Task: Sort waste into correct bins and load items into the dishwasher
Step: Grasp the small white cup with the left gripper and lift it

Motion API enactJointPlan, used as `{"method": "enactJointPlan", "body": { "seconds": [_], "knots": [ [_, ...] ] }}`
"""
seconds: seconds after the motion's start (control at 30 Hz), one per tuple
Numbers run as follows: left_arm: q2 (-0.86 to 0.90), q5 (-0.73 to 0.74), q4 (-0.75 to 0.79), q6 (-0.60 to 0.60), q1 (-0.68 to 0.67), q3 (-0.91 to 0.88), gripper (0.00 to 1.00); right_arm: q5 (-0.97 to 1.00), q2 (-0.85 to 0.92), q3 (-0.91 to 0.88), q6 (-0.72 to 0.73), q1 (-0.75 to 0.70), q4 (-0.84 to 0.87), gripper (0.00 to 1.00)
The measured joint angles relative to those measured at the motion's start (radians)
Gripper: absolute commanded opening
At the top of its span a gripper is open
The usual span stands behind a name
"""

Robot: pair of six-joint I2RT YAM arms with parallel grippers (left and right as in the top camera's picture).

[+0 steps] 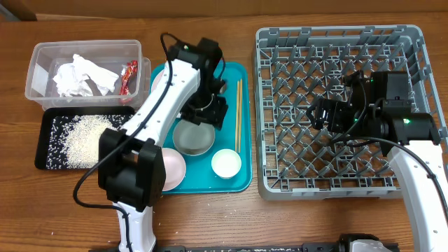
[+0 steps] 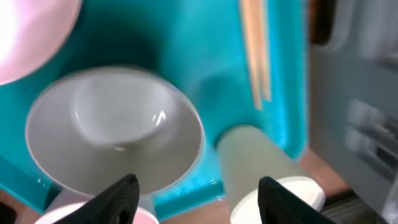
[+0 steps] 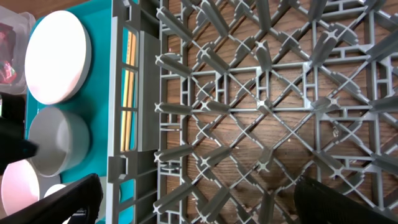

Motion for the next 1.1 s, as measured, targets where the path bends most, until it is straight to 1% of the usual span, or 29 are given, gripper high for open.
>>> {"method": "enactJointPlan", "body": {
  "seconds": [0.07,0.2,0.33,0.5,0.6,0.8,0.9,1.0,1.03,1.1],
  "knots": [
    [0.000,0.023,-0.043,0.039,-0.004,0.026,0.63,0.000,0.000,0.000,0.000,0.000,0.000,1.00],
    [0.000,0.046,-0.118,0.093,-0.021,0.024,0.59,0.000,0.000,0.000,0.000,0.000,0.009,1.00],
    [0.000,0.053,-0.148,0.135,-0.055,0.020,0.59,0.000,0.000,0.000,0.000,0.000,0.010,1.00],
    [0.000,0.050,-0.129,0.173,-0.097,0.016,0.60,0.000,0.000,0.000,0.000,0.000,0.010,1.00],
    [0.000,0.041,-0.101,0.180,-0.113,-0.004,0.59,0.000,0.000,0.000,0.000,0.000,0.008,1.00],
    [0.000,0.032,-0.024,0.203,-0.117,-0.124,0.59,0.000,0.000,0.000,0.000,0.000,0.008,1.00],
    [0.000,0.040,0.004,0.216,-0.117,-0.162,0.53,0.000,0.000,0.000,0.000,0.000,0.011,1.00],
    [0.000,0.046,0.035,0.231,-0.117,-0.190,0.40,0.000,0.000,0.000,0.000,0.000,0.011,1.00],
    [0.000,0.047,0.045,0.234,-0.117,-0.198,0.37,0.000,0.000,0.000,0.000,0.000,0.011,1.00],
    [0.000,0.049,0.063,0.237,-0.117,-0.213,0.37,0.000,0.000,0.000,0.000,0.000,0.011,1.00]
  ]
}}
